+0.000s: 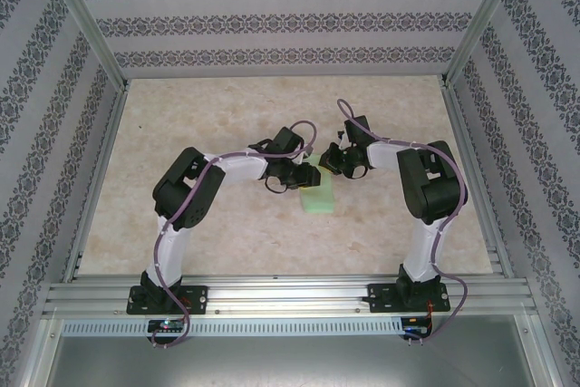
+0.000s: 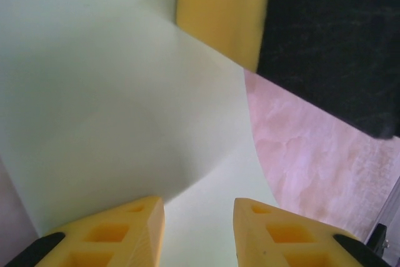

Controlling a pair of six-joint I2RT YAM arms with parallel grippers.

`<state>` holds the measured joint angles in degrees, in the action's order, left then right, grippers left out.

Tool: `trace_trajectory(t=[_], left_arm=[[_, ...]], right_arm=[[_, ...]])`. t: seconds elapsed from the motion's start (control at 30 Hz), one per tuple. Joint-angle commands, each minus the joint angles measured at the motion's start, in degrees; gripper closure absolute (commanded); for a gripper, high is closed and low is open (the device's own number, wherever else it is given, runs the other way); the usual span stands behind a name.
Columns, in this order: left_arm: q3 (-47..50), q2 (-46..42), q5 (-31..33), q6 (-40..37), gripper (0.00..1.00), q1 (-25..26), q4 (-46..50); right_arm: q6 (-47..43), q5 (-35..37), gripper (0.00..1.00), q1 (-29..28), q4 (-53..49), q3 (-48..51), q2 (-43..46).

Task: Fold a paper plane with a square sheet of paper (fold left side to right side)
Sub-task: Hold the square sheet of paper at the center of the table, then first fold the square sheet of paper in half at the center of the table.

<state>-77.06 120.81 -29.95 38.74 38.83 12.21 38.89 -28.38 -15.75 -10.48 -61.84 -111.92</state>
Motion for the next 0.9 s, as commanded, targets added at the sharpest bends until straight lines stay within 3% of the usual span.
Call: trace_trajectory(t=[0.0, 0.33, 0.87], left_arm=[[4.9, -0.41, -0.63, -3.01, 0.63, 1.49, 1.65], [13.05, -4.37, -4.38, -3.09, 0.63, 5.17, -6.76], [14.43, -5.97, -2.89, -1.24, 0.59, 11.68, -8.24]], right_arm=[[-1.02, 4.47, 0.91, -0.72, -2.07, 0.06, -2.51], [-1.01, 4.87, 0.91, -0.78, -2.47, 0.05, -3.23], [-1.72, 5.41, 0.91, -0.8, -3.64, -0.5, -3.7]])
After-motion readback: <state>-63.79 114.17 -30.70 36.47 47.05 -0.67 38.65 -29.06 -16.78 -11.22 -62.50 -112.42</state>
